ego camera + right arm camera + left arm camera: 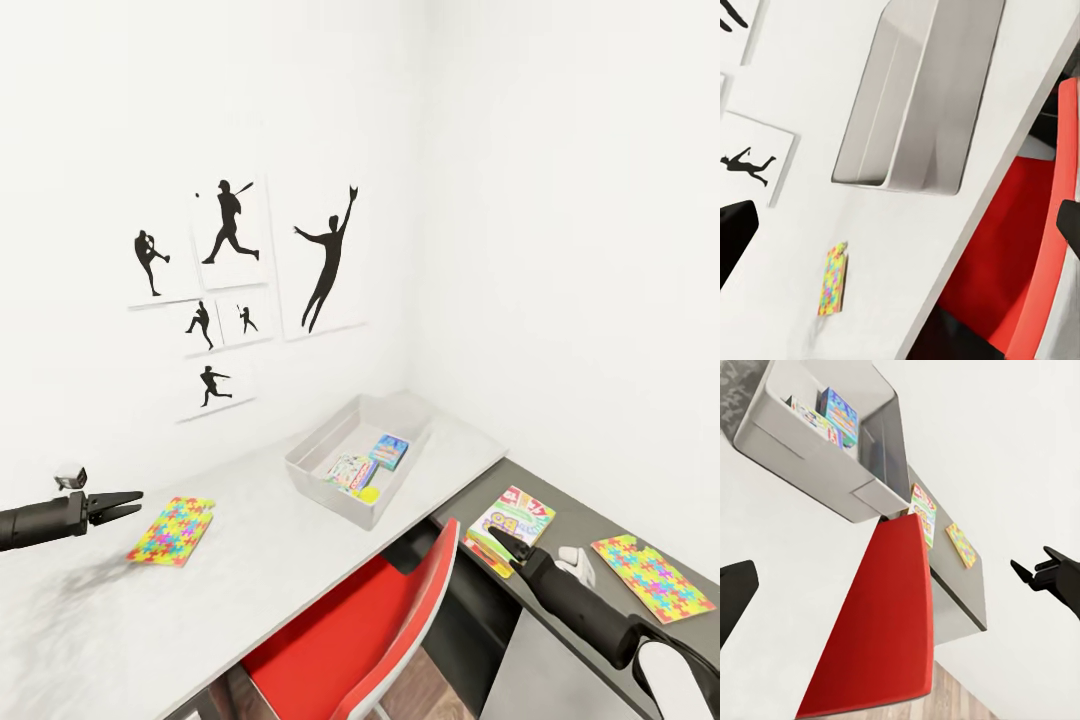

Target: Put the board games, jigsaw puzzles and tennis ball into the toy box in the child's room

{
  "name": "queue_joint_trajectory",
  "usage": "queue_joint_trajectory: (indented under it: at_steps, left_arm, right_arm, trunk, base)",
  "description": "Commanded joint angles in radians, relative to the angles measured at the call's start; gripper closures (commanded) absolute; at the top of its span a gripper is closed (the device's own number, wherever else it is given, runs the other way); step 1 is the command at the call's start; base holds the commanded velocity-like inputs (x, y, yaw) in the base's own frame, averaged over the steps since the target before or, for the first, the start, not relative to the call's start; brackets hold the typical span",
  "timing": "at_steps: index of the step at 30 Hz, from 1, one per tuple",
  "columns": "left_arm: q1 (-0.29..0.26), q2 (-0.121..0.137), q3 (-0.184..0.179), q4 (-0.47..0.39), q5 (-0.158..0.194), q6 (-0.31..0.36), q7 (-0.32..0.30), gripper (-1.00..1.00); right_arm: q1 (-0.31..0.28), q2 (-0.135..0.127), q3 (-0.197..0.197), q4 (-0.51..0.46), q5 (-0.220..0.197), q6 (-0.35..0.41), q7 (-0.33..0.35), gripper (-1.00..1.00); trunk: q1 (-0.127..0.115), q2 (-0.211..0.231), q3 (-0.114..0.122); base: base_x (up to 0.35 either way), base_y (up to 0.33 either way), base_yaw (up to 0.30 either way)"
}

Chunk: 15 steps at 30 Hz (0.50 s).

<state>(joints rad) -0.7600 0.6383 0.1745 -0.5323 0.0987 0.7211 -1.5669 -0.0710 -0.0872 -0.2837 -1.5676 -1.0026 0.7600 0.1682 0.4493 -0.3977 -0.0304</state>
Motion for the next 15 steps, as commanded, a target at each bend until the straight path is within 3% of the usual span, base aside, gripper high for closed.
queue_joint_trajectory:
  at_steps: [1,6,15]
  left_arm:
    - [-0.001,0.000,0.000,0.000,0.000,0.011,-0.004,-1.00]
    - [-0.001,0.000,-0.001,0.000,0.000,0.011,-0.004,-1.00]
    - [-0.001,0.001,-0.001,0.000,-0.001,0.011,-0.004,-1.00]
  right_arm:
    - [-0.001,0.001,-0.002,0.000,0.007,0.005,0.005,-1.00]
    - [-0.001,0.001,-0.002,0.000,0.012,0.005,0.004,-1.00]
    - [-0.001,0.001,-0.003,0.010,0.012,0.005,0.006,-1.00]
  trunk:
    - [0.001,-0.002,-0.002]
    - [0.001,-0.002,-0.001]
    - [0.001,-0.002,0.004]
  base:
    - [0.000,0.000,0.000]
    - [-0.067,0.000,-0.089]
    - [-0.107,0.000,-0.241]
